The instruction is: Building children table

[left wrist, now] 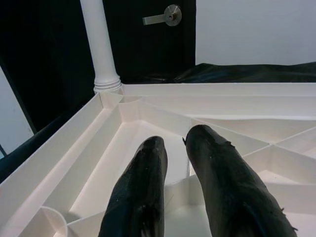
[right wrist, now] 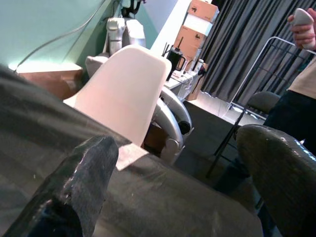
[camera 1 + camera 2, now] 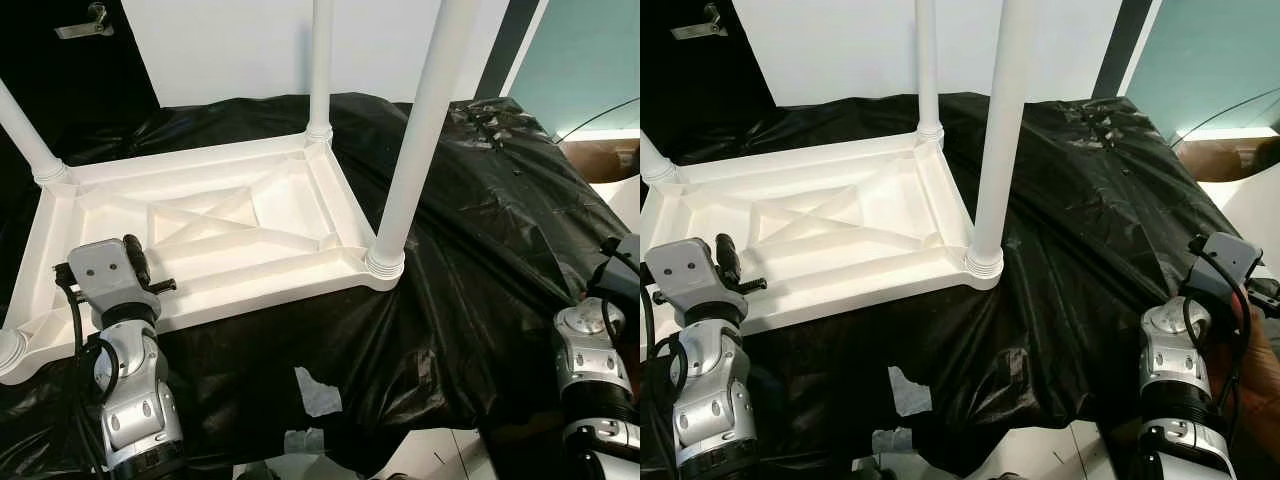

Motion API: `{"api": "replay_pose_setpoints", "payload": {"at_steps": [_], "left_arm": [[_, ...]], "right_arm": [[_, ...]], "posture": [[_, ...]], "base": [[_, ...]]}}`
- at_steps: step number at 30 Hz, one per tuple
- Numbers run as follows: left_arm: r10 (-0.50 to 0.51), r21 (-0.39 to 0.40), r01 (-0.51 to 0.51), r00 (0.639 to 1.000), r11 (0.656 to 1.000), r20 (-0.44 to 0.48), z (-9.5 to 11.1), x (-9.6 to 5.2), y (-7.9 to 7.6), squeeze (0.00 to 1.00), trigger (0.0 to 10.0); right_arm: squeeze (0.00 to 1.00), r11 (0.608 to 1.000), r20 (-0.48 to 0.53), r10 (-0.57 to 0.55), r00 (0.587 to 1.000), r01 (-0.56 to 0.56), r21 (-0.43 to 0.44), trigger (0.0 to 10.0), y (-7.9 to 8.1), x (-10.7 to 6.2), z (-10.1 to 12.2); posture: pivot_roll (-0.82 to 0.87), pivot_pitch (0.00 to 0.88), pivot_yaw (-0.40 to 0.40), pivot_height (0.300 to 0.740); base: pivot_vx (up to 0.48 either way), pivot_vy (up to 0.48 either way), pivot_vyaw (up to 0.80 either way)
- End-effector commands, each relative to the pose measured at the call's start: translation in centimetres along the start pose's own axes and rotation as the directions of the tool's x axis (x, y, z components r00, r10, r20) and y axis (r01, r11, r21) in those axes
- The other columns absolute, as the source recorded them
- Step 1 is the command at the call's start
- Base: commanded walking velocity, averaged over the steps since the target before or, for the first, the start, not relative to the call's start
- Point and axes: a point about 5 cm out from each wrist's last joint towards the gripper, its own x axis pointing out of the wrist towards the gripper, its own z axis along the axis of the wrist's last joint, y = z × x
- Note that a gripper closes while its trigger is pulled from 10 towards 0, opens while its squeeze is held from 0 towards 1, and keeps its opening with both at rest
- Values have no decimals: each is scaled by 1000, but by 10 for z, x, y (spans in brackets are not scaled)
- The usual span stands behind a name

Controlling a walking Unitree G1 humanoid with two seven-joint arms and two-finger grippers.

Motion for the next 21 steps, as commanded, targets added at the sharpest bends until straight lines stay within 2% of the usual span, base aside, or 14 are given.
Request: {"api": "replay_pose_setpoints", "payload": {"at_steps": [1, 21], "left_arm": [[179, 3, -179, 984, 984, -19, -5, -1, 9, 0, 10000], [183, -2, -183, 983, 983, -16, -4, 0, 9, 0, 10000]], "right_arm": [[0, 994, -16, -42, 999, 44, 99, 10000, -3, 2, 6], [0, 995, -6, -47, 999, 47, 92, 10000, -2, 4, 7]], "posture": [[93, 54, -16, 740], [94, 54, -18, 740]], "base": [[0, 0, 0], [0, 0, 0]]}}
